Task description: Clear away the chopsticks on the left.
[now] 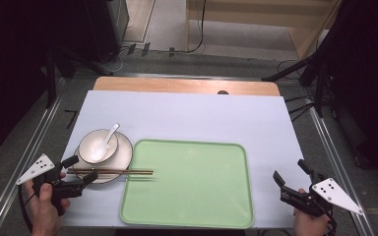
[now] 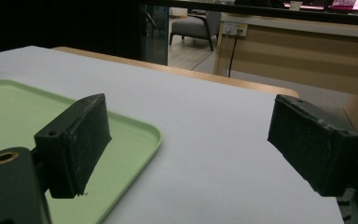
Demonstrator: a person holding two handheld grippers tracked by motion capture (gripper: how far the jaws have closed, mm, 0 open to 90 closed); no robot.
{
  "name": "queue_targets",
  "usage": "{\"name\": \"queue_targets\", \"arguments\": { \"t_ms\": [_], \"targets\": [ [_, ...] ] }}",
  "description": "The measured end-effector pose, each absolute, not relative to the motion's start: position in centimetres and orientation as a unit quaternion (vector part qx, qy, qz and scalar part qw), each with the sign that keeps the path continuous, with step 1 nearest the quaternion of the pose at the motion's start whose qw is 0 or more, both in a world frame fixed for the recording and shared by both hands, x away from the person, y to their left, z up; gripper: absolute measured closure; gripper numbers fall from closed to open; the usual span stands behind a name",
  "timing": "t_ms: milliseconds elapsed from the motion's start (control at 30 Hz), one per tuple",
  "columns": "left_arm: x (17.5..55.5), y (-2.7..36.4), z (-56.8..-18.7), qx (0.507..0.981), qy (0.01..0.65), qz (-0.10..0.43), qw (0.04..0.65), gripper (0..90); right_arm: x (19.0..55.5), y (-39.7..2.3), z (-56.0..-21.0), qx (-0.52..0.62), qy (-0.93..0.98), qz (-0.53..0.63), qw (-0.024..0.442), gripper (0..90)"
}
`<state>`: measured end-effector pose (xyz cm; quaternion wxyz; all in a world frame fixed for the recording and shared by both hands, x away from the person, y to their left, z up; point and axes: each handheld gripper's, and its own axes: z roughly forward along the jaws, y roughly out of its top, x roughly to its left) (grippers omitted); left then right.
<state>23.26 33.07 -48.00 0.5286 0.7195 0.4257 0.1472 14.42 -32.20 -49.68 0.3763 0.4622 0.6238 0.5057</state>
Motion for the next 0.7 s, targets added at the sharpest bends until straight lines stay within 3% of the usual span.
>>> {"name": "queue_targets", "arguments": {
  "t_ms": [100,167,200,267,300,333,467,567,700],
  "targets": [
    [22.9,32.3,-47.7,0.729,0.43,0.179,0.502,3.7,14.5,-32.2,-49.8,0.462,0.625,0.505,0.376,13.3],
    [22.6,31.8,-47.5,0.73,0.437,0.204,0.485,22.3,14.7,-32.1,-49.8,0.465,0.627,0.502,0.372,13.3],
    [22.6,31.6,-47.5,0.729,0.438,0.203,0.486,25.0,14.7,-32.1,-49.9,0.466,0.627,0.502,0.371,13.3],
    [22.5,31.5,-47.5,0.728,0.438,0.202,0.487,41.3,14.8,-32.1,-49.9,0.467,0.627,0.503,0.369,13.3],
    [22.5,31.4,-47.4,0.728,0.438,0.202,0.487,41.3,14.8,-32.0,-49.9,0.466,0.627,0.502,0.37,13.3],
    [22.4,31.3,-47.4,0.732,0.436,0.194,0.487,60.4,14.8,-31.9,-49.9,0.465,0.629,0.501,0.37,13.3],
    [22.5,31.1,-47.4,0.741,0.42,0.159,0.499,82.0,14.9,-31.9,-49.8,0.464,0.629,0.5,0.373,13.3],
    [22.5,30.6,-47.4,0.75,0.411,0.15,0.496,90.0,14.9,-31.9,-49.8,0.465,0.629,0.5,0.372,13.3],
    [22.6,30.0,-47.5,0.757,0.404,0.142,0.493,90.0,14.9,-31.9,-49.8,0.466,0.629,0.497,0.374,13.2]
  ]
}}
